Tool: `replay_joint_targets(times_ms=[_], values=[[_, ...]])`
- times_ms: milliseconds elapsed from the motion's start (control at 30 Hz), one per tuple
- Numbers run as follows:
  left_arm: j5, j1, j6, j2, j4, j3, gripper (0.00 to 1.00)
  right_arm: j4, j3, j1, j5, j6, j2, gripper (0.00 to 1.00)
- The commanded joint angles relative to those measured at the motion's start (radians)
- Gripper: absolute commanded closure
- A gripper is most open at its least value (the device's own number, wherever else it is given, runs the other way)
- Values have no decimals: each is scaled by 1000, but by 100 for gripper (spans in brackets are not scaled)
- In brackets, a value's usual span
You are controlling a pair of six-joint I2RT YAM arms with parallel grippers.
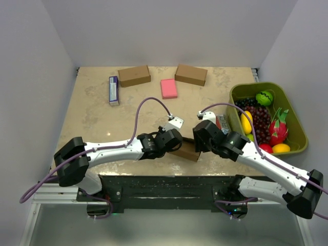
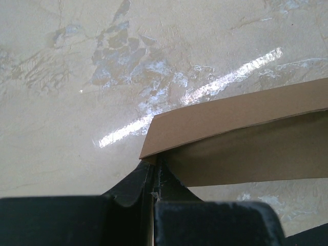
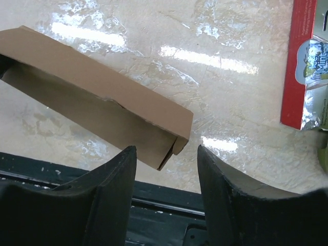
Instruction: Fold the paper box
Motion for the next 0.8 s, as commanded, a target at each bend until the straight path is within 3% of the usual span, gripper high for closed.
replay_joint_targets(times_ms=[0,300,767], values=[[84,-19,-13,15,-90,-20,100,48,24,-1,59,-27,19,49],[82,-24,-20,6,-97,-20,100,83,-13,-1,94,-27,30,62],[76,-31,-48,15,-105,-12,100,116,-92,-1,7,6,33,100]])
